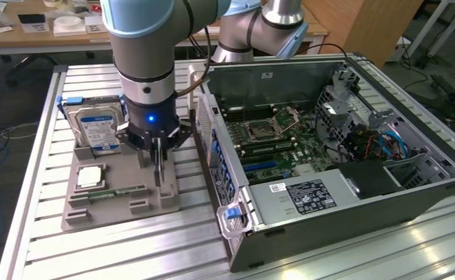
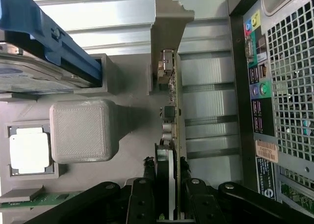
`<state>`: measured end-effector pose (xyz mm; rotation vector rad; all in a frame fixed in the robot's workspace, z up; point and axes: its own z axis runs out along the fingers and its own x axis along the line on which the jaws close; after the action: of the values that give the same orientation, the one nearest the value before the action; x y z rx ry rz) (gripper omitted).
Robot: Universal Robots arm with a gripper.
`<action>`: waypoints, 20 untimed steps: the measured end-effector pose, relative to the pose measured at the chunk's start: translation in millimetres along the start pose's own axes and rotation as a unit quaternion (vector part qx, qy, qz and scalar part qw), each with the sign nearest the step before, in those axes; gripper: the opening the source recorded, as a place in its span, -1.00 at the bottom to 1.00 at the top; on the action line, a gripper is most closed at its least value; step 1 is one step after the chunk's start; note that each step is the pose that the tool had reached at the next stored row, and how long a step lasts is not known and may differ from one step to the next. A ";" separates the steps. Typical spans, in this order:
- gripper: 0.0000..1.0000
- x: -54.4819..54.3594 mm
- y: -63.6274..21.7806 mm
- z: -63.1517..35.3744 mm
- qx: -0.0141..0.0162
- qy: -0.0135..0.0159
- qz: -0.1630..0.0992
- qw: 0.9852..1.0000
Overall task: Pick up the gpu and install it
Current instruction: 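Pick up the gpu and move the gpu toward the slot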
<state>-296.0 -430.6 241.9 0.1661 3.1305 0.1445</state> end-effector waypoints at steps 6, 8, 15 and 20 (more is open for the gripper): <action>-0.42 0.1 0.0 0.4 0.025 -0.003 0.000 1.000; -0.42 0.0 -0.1 0.9 0.032 -0.004 0.000 0.999; -0.42 0.0 -0.1 1.3 0.033 -0.004 0.000 0.999; -0.44 0.0 -0.1 1.5 0.033 -0.004 0.000 0.999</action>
<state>-296.1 -430.6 240.4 0.1657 3.1299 0.0418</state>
